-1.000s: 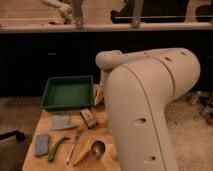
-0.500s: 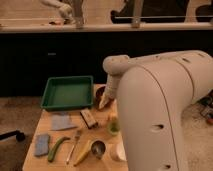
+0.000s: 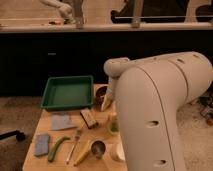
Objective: Place apple in paper cup
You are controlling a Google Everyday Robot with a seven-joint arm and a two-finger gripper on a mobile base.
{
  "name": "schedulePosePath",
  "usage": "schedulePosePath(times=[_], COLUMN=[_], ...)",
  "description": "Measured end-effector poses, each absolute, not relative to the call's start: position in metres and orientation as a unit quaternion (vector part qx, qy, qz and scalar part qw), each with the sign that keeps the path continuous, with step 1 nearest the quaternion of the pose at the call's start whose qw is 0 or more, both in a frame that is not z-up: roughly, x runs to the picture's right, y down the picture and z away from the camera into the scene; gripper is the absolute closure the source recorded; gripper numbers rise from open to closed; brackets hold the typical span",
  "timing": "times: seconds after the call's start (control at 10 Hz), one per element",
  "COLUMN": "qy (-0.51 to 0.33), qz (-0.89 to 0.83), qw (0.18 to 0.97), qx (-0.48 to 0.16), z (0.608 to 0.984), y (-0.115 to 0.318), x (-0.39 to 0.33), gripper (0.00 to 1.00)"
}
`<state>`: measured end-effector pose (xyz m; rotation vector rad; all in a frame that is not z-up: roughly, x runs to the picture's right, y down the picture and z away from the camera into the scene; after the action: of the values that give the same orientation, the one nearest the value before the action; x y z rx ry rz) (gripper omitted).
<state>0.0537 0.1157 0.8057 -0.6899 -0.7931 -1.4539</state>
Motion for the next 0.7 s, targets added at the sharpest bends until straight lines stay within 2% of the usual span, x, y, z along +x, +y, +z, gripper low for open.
schedulePosePath(times=[0.7], qy=[-0.381], qz=[-0.611], qw=[0.61], qx=[-0.331], z=[0.832], y=[0.144], x=[0.051], gripper=[0.2])
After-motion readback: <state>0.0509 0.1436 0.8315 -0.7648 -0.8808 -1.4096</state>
